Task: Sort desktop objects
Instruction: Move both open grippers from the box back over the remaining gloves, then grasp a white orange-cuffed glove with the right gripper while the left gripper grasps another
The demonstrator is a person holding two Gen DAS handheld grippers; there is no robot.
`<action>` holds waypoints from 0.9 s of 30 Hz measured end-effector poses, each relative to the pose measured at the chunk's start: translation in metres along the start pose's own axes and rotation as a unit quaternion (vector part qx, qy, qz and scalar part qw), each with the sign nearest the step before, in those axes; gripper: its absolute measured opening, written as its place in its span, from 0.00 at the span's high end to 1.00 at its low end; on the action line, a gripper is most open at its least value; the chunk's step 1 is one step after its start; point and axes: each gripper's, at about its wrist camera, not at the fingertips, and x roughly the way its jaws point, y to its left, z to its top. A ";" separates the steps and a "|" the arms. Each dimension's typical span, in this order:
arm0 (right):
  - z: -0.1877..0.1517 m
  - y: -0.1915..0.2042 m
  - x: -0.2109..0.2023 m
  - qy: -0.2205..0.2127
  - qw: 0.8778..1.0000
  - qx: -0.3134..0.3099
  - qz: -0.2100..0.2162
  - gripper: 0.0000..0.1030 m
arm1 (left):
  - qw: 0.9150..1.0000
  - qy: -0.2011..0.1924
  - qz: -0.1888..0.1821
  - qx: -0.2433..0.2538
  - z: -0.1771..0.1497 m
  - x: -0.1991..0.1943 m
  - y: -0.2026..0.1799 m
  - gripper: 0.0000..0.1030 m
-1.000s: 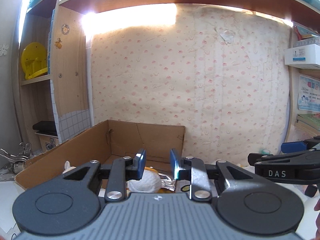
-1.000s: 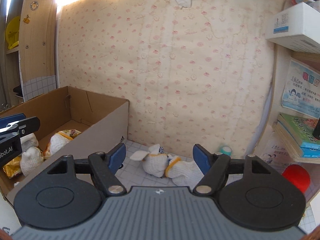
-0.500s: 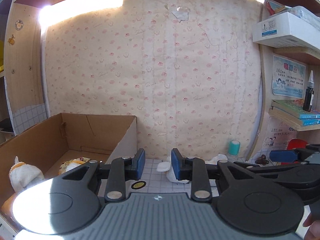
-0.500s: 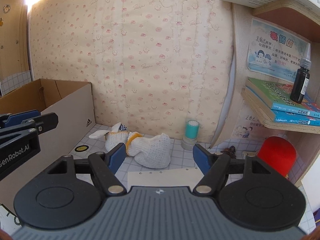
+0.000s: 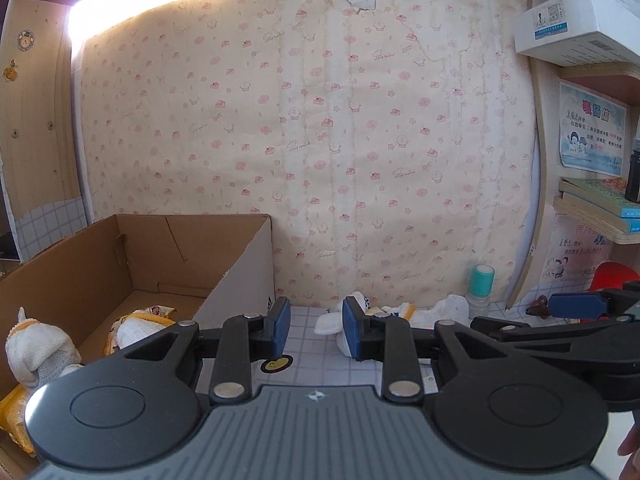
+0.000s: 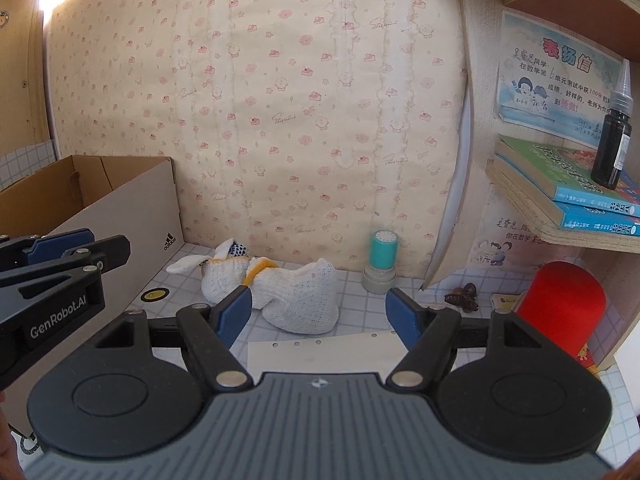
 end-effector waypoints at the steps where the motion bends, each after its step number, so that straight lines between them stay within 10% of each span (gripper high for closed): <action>1: 0.000 0.000 0.001 0.001 1.000 0.000 0.000 0.30 | 1.000 0.001 0.001 0.000 -0.001 0.001 0.000 0.70; 27: -0.001 0.013 0.078 0.054 0.998 -0.007 0.018 0.24 | 0.999 0.029 0.015 -0.002 -0.017 0.045 0.001 0.63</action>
